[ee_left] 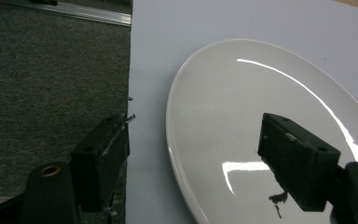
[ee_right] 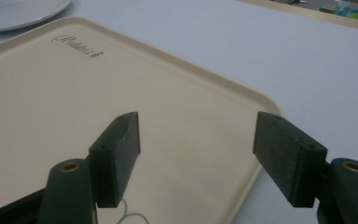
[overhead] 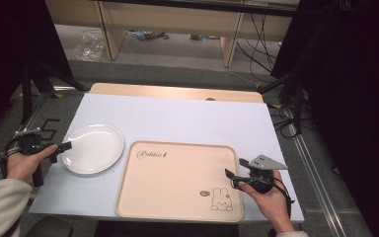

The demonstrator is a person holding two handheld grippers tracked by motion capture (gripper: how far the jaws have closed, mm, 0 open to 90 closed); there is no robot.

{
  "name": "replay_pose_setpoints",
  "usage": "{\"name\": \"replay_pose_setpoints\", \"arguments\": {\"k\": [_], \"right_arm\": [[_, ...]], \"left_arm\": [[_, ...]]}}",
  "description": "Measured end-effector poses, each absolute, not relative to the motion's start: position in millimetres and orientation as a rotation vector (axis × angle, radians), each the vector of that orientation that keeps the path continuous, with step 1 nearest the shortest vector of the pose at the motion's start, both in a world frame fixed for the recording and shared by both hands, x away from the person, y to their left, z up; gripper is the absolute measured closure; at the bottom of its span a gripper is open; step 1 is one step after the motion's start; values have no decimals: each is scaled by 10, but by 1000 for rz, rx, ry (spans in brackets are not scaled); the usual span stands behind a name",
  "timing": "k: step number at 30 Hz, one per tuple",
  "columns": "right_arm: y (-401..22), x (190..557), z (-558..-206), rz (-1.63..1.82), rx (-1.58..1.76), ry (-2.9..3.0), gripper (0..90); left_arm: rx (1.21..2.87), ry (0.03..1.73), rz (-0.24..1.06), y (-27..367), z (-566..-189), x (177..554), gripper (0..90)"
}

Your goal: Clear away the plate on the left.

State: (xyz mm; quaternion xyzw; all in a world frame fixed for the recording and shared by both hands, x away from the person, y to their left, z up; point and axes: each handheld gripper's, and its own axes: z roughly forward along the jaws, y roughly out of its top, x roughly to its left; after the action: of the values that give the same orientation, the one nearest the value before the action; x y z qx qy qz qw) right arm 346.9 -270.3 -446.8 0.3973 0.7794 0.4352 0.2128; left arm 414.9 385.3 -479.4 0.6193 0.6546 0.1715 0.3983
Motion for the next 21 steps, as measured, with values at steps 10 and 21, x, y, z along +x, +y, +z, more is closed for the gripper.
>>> {"name": "replay_pose_setpoints", "arguments": {"k": [10,21], "right_arm": [[-2707,3470,-4467,1186,1092,2170,326],[-2706,3464,-4456,1184,1101,2176,326]], "left_arm": [[1577,1686,368,3854,-4885,4235,282],[1586,1687,313,3824,-4942,4263,294]]}}
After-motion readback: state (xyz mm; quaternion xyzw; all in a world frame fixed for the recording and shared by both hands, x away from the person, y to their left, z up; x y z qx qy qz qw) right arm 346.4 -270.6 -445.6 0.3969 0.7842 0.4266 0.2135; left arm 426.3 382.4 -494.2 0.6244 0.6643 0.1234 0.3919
